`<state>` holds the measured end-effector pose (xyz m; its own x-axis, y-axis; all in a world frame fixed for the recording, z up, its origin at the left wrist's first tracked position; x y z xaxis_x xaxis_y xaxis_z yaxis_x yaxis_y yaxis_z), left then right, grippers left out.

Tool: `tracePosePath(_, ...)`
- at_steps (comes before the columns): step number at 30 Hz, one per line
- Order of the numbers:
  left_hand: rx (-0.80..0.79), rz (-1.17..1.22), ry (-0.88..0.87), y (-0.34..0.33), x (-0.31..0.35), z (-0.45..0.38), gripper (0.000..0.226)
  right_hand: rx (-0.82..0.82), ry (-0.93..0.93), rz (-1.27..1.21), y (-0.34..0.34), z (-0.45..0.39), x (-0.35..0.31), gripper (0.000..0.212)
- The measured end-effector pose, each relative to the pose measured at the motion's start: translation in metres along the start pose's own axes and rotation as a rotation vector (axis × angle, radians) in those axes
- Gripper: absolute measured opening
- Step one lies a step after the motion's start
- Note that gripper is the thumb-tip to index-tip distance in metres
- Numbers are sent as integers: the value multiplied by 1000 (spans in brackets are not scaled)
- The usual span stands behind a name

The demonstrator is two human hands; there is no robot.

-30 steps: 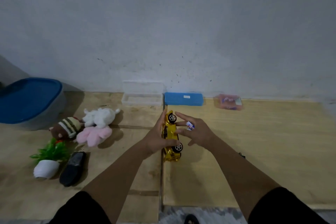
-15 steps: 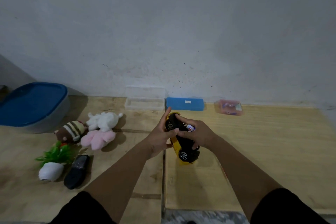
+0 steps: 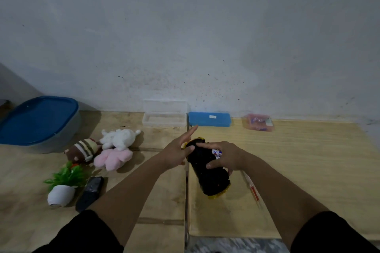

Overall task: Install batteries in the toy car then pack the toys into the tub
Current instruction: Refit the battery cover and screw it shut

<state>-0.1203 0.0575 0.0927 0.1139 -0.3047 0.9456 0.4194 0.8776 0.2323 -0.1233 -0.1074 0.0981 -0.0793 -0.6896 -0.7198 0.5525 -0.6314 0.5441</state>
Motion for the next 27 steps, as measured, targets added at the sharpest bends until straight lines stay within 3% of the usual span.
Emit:
tracePosePath(4,-130,82,98,2,-3,5,59,-82,14,98,1,4,-13,69)
tracePosePath(6,-120,123,114,2,-4,7,56,-60,45,168,2,3,-17,68)
tracePosePath(12,104,283,180,8,-11,9,52,304,68,364,20,3,-20,55)
tracePosePath(17,141,363,163,2,-7,8,50,635,102,139,24,6,-36,25)
tracePosePath(27,93,319,129,-22,6,11,52,700,156,-53,6,-5,-39,17)
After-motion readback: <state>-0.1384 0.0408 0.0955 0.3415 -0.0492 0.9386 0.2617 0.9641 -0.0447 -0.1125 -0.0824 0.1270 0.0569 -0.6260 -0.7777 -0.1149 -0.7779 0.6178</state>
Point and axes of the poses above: each hand's wrist, its own z-axis away from the middle knuckle, its own y-axis out of the back of the hand, x = y × z, the point moved 4 cm from there along -z, towards the middle knuckle, and after that the axes turned 3 degrees about x, right-handed, at the moved point
